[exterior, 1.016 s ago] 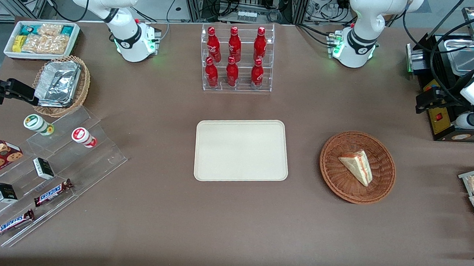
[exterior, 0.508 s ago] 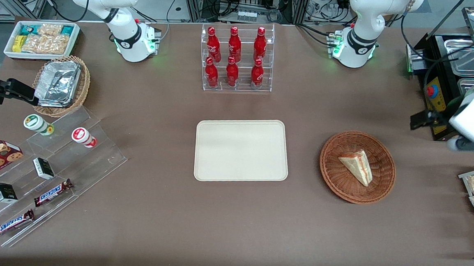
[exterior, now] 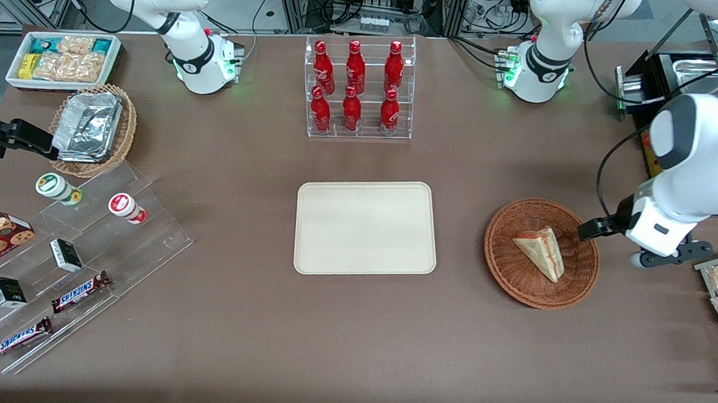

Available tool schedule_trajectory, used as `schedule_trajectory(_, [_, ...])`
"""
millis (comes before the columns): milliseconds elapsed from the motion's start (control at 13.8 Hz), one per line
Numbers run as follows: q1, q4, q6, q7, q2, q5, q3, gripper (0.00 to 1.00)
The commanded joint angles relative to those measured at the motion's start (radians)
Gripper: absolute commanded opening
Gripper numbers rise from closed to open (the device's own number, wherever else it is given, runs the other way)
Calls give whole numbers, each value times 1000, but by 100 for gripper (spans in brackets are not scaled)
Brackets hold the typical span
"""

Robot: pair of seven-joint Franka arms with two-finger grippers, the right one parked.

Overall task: Place sandwich from basket to tray
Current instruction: 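Move the left gripper over the wrapped sandwich in the wicker basket, then lower the left gripper and close it on the sandwich's wrapper end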

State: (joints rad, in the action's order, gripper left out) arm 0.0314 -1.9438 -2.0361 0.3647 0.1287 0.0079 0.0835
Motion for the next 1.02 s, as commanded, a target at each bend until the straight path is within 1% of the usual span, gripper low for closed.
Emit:
schedule_trajectory(0, [-10,-125,-116,158,-44,-14,6,100])
schedule_trajectory(145, [-21,-180,-220,302,-40,-6,41,100])
schedule_trajectory(218, [-21,-213,-267,322,-37,-2,51,100])
schedule_trajectory(363, [-21,-269,-343,323,-35,3,55,100])
schedule_trajectory(435, [-21,-283,-352,321,-26,9,55,100])
schedule_trajectory(726, [-21,-285,-358,321,15,30,55,100])
schedule_trajectory(944, [-19,-290,-421,321,63,30,55,100])
